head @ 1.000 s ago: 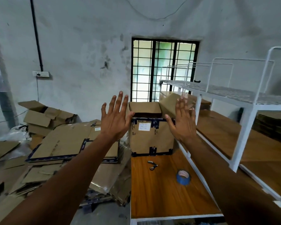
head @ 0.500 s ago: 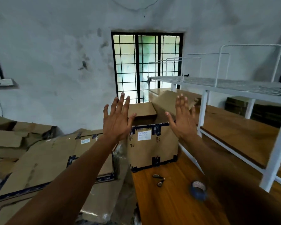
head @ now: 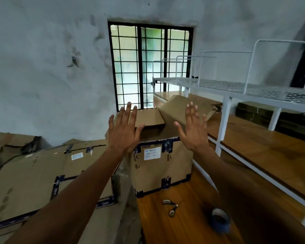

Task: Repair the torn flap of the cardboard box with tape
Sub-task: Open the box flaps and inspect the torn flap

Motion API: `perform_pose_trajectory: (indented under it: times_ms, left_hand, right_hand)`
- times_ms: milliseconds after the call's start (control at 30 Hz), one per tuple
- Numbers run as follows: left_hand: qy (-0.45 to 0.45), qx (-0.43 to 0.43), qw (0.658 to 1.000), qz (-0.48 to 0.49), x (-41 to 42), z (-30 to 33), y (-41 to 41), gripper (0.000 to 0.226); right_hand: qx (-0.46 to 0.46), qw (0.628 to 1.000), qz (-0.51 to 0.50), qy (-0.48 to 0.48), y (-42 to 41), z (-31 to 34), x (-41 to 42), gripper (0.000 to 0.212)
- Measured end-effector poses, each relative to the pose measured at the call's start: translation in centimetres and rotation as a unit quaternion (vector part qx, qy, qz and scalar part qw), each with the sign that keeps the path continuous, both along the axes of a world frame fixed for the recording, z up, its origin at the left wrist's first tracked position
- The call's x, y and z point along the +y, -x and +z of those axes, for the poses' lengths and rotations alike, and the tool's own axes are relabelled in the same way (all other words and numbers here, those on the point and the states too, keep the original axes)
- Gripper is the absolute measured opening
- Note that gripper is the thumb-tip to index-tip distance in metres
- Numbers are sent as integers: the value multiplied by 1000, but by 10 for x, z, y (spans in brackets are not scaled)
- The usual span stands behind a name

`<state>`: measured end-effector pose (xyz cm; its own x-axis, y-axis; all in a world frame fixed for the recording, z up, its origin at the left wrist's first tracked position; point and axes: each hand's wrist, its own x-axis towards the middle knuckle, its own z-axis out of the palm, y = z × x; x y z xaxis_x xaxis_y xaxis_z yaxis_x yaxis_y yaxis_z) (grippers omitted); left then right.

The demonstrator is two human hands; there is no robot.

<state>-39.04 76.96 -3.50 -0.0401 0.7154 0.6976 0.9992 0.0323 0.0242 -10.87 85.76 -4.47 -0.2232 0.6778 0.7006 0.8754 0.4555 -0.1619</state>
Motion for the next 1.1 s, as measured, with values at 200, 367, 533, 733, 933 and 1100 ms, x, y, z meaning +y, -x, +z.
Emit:
perform_pose_trajectory:
  times_ms: [200,367,533,733,933,1100]
  left_hand:
    - [9,-12,1000,27,49,-11,0,80]
    - [17,-22,998,55,91,-22,-1,78]
    - [23,-28,996,80,113,-36,-4,77]
    - [48,-30,992,110,124,-50,6,77]
    - [97,-13,989,106,138,-72,25,66]
    - [166,20,982,93,156,-84,40,62]
  right_hand:
    - [-16,1000,21,8,-3,-3,61,86]
    - [-25,999,38,9,-6,-3,114,85]
    - [-33,997,58,26,0,-15,153,84]
    - [-41,993,97,56,23,-36,177,85]
    - [-66,982,139,106,48,-69,193,85]
    - [-65,973,152,162,63,-85,206,80]
